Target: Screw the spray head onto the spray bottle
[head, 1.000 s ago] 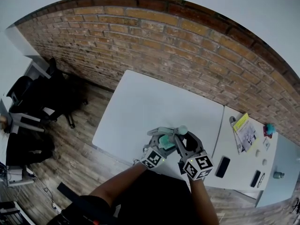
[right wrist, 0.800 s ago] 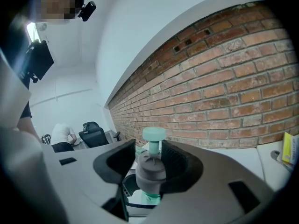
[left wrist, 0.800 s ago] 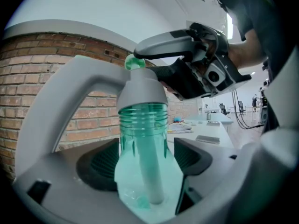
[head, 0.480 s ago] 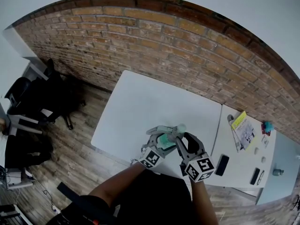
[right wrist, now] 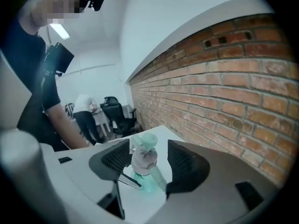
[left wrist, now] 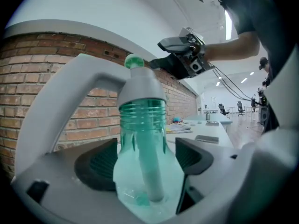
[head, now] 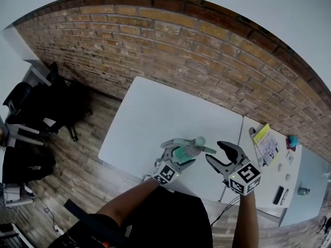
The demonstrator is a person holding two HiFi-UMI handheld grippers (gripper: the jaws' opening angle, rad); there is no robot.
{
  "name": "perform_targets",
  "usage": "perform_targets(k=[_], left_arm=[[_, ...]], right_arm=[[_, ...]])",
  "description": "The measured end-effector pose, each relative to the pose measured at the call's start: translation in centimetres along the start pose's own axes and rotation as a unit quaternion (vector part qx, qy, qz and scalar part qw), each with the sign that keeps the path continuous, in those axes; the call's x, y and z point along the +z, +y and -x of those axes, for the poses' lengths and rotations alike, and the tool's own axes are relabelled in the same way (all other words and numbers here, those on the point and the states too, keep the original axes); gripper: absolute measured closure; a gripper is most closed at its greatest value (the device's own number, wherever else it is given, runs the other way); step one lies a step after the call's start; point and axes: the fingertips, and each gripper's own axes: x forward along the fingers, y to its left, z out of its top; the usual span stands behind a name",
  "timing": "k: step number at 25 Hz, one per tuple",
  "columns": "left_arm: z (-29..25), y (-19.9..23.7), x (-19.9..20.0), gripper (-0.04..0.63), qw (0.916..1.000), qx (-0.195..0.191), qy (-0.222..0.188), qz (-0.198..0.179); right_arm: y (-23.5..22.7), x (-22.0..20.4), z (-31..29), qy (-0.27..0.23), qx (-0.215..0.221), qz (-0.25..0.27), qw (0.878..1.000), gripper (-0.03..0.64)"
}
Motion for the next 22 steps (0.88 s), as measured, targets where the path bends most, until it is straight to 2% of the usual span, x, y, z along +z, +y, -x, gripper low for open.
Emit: perform_targets(k=[3,7,10,15,20,22], left_arm=[[-0.2,0.0,0.1,0.226,1.0,0.001,0.0,0.005],[-0.5,0.1,0.3,0.227,1.0,0.002,-0.001,0.008],[-0.5,-0.1,0.2,0.225,0.9999,0.004,0.003,0.013],[-0.4,0.1,0.3,0.226,0.9999,0.006,-0.002,0.008],[-0.3,0.1,0.1,0.227,0.9999,0.006,-0.005,0.013],[-0.3,0.0,0.2,0.227,0.9999,0.007,-0.007,0.013]], right_arm=[[0.1,1.0,-0.7,0.059,0.048,0.088,0.993,0.376],[1.0,-0.2,-2.9,0.145,0.113,0.163,0.969,0.37],[1.2,-1.9,-4.6,0.199,0.142,0.187,0.951,0.37],[1.6,-2.5,-6.7,0.235,0.18,0.207,0.933,0.367],[2.4,-3.8,-8.0,0.288,0.209,0.26,0.898,0.365],[2.7,-4.1,-8.2,0.302,0.214,0.275,0.887,0.365]])
